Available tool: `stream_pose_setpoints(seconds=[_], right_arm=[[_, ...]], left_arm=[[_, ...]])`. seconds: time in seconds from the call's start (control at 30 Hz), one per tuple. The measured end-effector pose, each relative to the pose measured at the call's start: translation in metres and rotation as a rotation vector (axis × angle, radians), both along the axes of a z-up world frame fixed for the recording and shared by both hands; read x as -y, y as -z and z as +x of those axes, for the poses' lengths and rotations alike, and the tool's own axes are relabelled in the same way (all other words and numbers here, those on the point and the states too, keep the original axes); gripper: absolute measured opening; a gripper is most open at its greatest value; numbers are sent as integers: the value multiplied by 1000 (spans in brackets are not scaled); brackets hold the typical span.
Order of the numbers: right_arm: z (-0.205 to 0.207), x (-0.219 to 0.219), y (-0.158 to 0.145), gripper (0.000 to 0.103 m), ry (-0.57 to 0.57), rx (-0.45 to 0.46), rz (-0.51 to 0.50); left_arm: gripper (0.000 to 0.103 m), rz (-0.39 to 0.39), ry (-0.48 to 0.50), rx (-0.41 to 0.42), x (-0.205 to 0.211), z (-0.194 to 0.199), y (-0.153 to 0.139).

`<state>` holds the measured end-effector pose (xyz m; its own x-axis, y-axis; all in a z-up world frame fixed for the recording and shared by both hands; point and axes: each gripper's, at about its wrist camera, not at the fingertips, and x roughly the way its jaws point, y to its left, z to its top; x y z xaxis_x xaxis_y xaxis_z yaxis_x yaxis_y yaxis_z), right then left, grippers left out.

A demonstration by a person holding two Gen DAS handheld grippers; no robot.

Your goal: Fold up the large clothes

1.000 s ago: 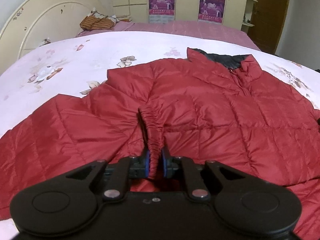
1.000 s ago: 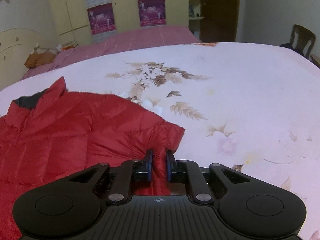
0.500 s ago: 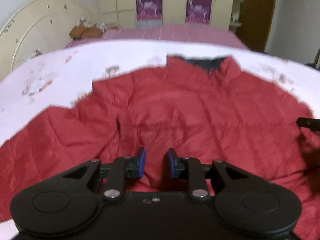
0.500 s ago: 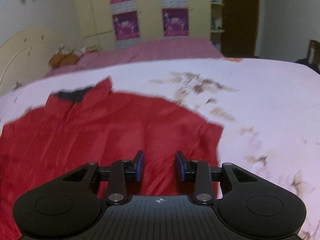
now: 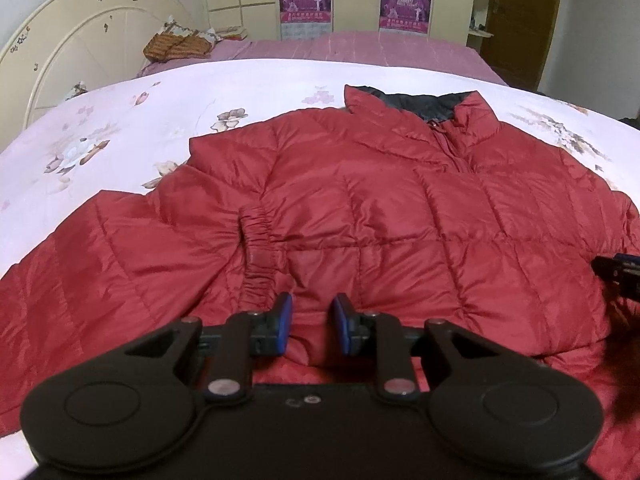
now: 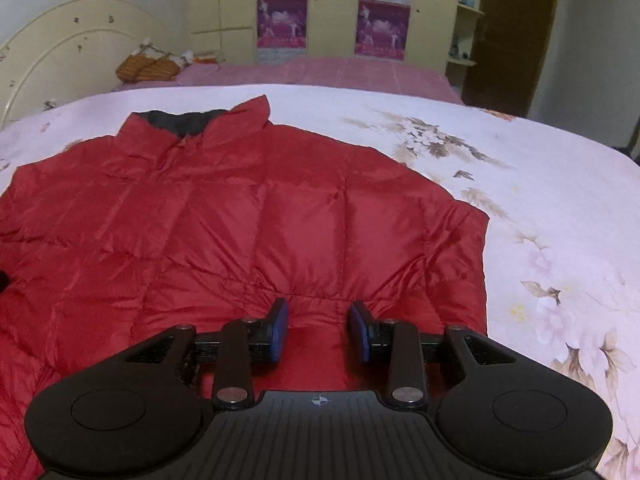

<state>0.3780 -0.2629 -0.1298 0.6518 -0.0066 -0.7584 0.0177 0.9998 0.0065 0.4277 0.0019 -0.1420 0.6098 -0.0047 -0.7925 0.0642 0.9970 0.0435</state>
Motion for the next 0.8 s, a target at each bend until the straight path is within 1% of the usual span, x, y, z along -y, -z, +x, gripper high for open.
stream_pose_setpoints(seconds=[0.03, 0.1, 0.13, 0.2, 0.27, 0.33, 0.4, 0.43, 0.47, 0.5, 0.53, 0.57, 0.7, 0.8], right_arm=[[-1, -1, -4, 34, 3, -2, 11], [-7, -5, -10, 34, -5, 23, 51], [-11, -8, -11, 34, -7, 30, 52], [-13, -16, -5, 34, -30, 6, 35], [-14, -23, 1, 34, -54, 2, -14], [-13, -24, -3, 34, -41, -14, -10], [-17, -24, -13, 34, -35, 3, 40], [-19, -27, -18, 34, -41, 17, 58], [-21, -32, -21, 34, -53, 26, 64], [-24, -37, -24, 34, -66, 35, 69], [-26, -43, -27, 34, -82, 41, 77], [-27, -50, -29, 34, -98, 42, 87], [-28, -81, -35, 34, -169, 42, 118], [-28, -104, -38, 34, -226, 48, 128]], left_arm=[[23, -2, -1, -4, -1, -1, -2], [23, -12, -1, 2, -3, -5, -7], [23, -15, -3, 7, -5, -7, -10], [23, -24, -10, 8, -9, -11, -14], [24, -43, -20, 3, -17, -16, -20], [24, -62, -41, 3, -28, -23, -26], [28, -84, -68, 2, -42, -30, -31], [32, -97, -89, 2, -51, -35, -34], [39, -107, -108, 3, -59, -38, -36], [44, -113, -134, 6, -69, -43, -38], [55, -119, -160, 8, -78, -48, -39], [63, -126, -193, 10, -88, -53, -41], [63, -141, -288, 15, -123, -72, -46], [63, -167, -363, 14, -151, -85, -48]])
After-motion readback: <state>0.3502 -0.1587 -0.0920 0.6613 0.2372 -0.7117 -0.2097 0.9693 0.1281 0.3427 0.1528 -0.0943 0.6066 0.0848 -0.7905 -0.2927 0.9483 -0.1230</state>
